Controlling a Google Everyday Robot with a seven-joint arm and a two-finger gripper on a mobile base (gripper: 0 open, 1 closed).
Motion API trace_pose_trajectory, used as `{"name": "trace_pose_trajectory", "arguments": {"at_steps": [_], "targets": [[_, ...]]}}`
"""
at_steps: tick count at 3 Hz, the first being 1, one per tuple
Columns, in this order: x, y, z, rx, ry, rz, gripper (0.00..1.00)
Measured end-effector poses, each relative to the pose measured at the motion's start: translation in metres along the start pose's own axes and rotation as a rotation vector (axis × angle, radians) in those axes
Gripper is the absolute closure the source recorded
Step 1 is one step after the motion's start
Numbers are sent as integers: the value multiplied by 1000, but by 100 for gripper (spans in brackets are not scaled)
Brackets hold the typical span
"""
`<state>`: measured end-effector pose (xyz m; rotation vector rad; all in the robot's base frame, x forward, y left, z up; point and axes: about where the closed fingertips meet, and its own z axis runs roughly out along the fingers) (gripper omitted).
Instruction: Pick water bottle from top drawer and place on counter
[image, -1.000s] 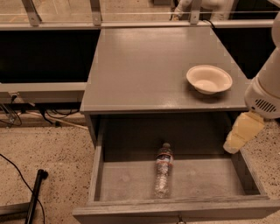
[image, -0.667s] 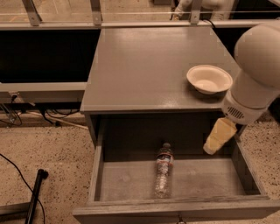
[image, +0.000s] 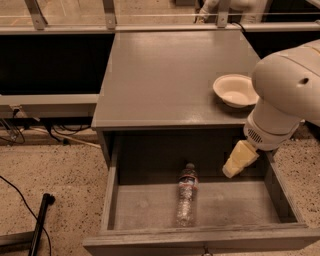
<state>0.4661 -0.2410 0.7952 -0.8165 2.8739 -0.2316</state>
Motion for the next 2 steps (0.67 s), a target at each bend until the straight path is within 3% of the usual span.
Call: {"name": "trace_pose_trajectory", "arguments": {"at_steps": [1, 2], "targets": [[-1, 4, 0, -6, 14, -22, 0], [-17, 25, 5, -126, 64, 63, 0]]}}
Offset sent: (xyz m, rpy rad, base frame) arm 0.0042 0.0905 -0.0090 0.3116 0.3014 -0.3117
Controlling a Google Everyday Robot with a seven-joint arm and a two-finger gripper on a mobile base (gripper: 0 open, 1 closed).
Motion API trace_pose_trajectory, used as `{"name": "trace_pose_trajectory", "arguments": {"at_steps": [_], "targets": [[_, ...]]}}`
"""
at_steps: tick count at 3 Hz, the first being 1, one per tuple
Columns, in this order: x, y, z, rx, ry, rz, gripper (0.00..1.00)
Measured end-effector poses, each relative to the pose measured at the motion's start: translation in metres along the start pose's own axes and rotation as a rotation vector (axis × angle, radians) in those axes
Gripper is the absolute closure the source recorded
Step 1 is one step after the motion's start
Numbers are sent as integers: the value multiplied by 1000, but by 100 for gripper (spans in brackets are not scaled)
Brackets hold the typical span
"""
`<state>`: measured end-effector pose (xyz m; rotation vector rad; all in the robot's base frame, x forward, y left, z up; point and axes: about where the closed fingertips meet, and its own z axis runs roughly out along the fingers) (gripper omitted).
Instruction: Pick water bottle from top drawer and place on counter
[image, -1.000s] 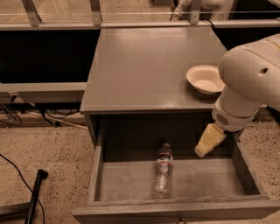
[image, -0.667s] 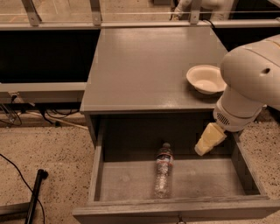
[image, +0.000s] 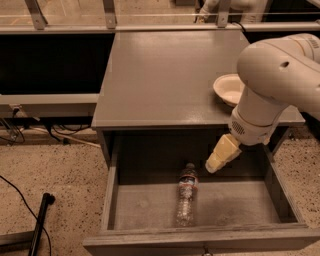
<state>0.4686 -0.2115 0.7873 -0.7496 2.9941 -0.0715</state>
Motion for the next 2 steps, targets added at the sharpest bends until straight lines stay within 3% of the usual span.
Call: {"name": "trace_pose_trajectory", "arguments": {"at_steps": [1, 2], "targets": [[-17, 35, 8, -119, 37, 153, 0], [-19, 42, 9, -137, 45, 260, 0]]}}
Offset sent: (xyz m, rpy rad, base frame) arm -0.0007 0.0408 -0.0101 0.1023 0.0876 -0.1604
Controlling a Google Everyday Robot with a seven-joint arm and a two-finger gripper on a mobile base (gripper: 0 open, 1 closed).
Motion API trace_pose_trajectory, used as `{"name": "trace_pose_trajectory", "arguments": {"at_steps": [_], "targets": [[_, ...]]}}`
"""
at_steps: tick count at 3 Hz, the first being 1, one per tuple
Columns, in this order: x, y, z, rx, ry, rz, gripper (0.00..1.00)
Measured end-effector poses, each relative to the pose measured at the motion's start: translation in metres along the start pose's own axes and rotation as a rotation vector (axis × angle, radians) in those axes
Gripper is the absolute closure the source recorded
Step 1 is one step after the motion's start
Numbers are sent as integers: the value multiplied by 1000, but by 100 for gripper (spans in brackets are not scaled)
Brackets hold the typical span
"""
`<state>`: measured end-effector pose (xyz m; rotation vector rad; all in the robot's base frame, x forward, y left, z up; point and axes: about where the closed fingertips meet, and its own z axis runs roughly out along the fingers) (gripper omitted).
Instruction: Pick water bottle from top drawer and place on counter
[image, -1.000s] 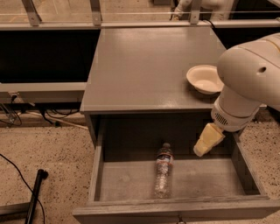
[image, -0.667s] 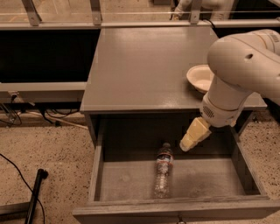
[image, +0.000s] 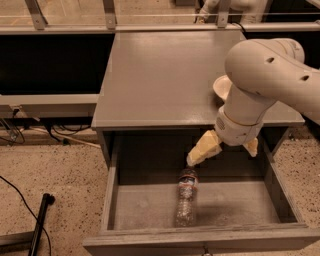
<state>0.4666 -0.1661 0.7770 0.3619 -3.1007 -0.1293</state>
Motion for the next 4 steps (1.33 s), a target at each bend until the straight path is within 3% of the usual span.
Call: {"name": "trace_pose_trajectory", "arguments": {"at_steps": [1, 2, 3, 4], "targets": [[0, 0, 0, 0, 0, 1, 0], [1, 9, 8, -32, -50, 1, 0], [-10, 31, 42, -58, -114, 45, 0], [-28, 53, 74, -78, -167, 160, 0]]}}
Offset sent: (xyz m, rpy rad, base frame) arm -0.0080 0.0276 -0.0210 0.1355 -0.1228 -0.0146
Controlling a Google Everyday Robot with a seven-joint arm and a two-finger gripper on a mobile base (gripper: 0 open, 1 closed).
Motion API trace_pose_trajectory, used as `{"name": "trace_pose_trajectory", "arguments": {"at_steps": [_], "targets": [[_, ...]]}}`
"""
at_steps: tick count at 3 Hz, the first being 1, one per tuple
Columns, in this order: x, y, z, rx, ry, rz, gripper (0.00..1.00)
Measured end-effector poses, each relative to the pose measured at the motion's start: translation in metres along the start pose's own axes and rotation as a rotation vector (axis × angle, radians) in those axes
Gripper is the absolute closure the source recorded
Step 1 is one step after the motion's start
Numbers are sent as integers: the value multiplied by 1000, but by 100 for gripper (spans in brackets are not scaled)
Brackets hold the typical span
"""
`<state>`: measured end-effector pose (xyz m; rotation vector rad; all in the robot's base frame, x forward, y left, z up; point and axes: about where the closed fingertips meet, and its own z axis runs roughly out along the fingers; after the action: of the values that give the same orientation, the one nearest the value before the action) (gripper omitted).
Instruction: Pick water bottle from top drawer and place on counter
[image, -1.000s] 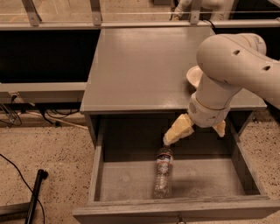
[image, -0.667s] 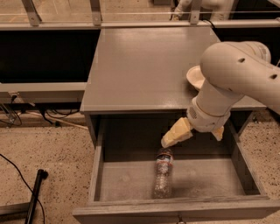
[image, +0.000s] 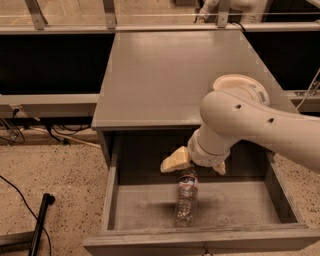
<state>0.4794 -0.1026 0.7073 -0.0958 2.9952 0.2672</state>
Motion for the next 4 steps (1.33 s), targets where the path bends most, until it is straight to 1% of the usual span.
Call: {"name": "trace_pose_trajectory", "arguments": {"at_steps": [1, 2, 3, 4], "targets": [[-7, 11, 26, 25, -29, 75, 0], [-8, 14, 51, 66, -30, 114, 0], [0, 14, 89, 68, 19, 104, 3], [4, 17, 105, 55, 29, 46, 22]]}}
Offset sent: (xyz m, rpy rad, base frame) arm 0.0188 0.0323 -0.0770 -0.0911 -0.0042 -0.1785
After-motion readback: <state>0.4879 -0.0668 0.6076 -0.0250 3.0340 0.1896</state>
